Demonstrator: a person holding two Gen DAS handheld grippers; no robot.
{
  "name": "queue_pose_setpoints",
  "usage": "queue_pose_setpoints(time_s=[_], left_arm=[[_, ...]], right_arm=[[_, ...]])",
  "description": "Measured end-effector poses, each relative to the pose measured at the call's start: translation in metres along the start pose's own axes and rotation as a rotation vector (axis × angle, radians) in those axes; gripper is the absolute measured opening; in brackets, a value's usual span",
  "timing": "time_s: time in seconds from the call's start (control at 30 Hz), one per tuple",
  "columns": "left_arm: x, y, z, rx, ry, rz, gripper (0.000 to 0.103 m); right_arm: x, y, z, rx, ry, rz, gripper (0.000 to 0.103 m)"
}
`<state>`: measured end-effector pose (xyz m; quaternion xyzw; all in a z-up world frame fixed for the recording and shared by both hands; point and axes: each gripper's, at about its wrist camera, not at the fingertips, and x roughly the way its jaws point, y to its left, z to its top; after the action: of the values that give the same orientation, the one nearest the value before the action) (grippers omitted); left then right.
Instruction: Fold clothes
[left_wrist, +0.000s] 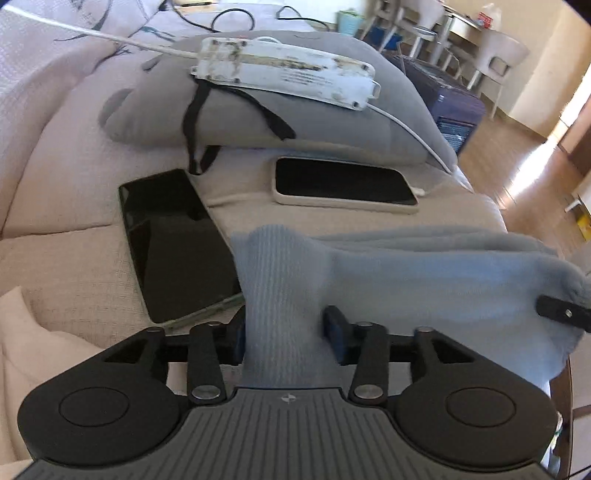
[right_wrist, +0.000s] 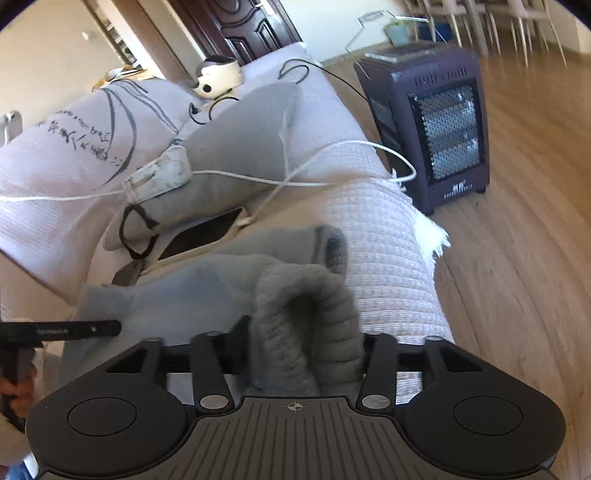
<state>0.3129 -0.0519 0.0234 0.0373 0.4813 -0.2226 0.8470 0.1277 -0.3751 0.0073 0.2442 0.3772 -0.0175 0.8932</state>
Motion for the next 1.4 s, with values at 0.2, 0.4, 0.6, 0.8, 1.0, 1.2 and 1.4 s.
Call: queue_pose_setpoints(time_s=[0.2,0.4,0.6,0.8,1.0,1.2,1.4], left_arm=[[-0.043,0.006,0.003,0.049,-0.08,0.043,0.046],[-0.054,0.006,-0.007,0.082,-0.103,0.01,0.055],[-0.034,-0.002,-0.004,0.092,-0.117,0.033,0.012],[-0.041,-0.008,0.012,0.11,-0.144,0.097,0.011],[0.005,-0.004,0.006,0.124,-0.09,0.186,0.019],[0.013,-0.031,-0.003,0.298,-0.112,0.312,0.026],[-0.027,-0.027,-0.001,0.214,-0.138,0.247,0.027]], right_arm=[[-0.032,0.007,0.005,-0.132,-0.039,-0.038,0.066],[-0.054,0.013,0.01,-0.214,-0.027,-0.006,0.065],[-0.054,0.017,0.017,-0.216,-0.056,-0.019,0.025],[-0.052,0.016,0.048,-0.189,-0.113,0.032,0.021],[-0.01,-0.003,0.06,-0.057,-0.064,0.022,0.022],[-0.02,-0.003,0.055,-0.06,-0.077,0.009,0.056],[-0.029,-0.003,0.05,-0.062,-0.09,-0.003,0.056]])
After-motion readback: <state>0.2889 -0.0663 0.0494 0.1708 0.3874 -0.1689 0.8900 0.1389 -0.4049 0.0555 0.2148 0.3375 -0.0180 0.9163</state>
